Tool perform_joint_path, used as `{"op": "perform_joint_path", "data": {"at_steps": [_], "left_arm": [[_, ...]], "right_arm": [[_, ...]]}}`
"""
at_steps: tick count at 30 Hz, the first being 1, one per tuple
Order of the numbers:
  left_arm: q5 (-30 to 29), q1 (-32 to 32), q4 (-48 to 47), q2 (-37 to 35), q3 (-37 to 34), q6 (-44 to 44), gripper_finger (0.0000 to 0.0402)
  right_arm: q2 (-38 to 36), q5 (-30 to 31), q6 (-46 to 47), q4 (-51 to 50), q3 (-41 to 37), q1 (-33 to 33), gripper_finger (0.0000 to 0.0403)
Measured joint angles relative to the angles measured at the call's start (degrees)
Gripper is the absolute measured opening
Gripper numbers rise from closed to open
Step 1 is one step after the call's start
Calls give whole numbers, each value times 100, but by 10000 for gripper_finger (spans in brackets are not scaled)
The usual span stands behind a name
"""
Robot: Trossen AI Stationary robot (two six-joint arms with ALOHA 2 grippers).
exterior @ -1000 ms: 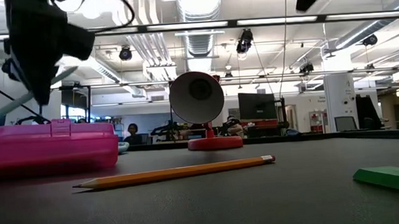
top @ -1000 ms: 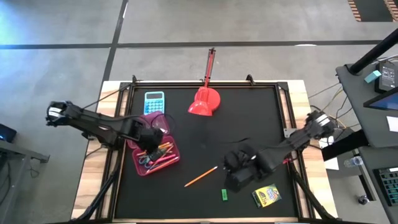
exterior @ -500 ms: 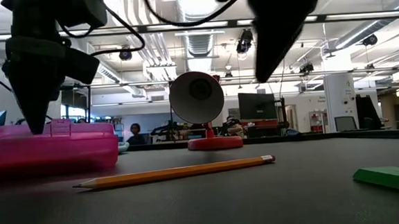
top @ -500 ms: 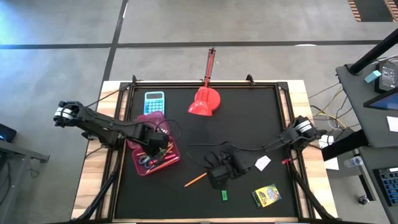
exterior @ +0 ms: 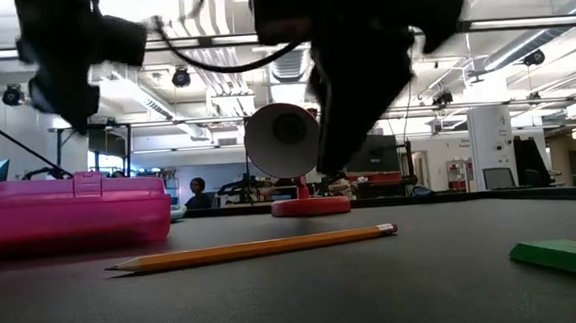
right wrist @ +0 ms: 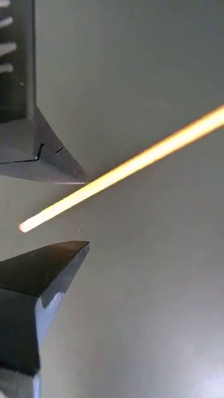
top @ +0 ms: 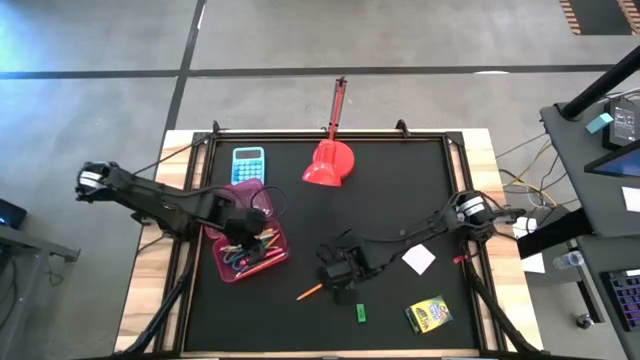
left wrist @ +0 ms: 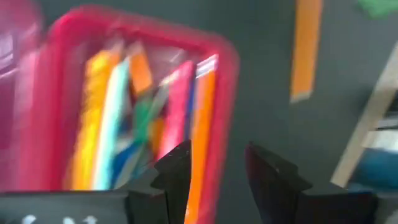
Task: Pack school essentials
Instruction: Put the orange pencil into the red supply box
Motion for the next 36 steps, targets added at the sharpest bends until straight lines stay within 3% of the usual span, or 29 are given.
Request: {"op": "perform_joint_path", "data": {"at_steps": [7, 12, 16, 22, 31, 36], "left_arm": [[-143, -418, 1670, -556, 3, -112, 132], [-268, -514, 2531, -740, 3, -112, 132], [-311, -515, 3060, -771, 3, -115, 132], [-326, -516, 3672, -719, -1, -112, 132], [-325, -520, 3921, -708, 1, -115, 132], [-297, -538, 4242, -744, 1, -116, 132]], "right_arm": [[623, -12, -1173, 159, 2, 13, 148], [811, -19, -1419, 257, 14, 13, 148], [886, -495, -1318, 289, 7, -77, 141], [916, -1282, -865, 349, 4, -334, 101], [920, -1376, -756, 375, 0, -479, 18], [889, -1465, -758, 341, 7, -481, 12]]}}
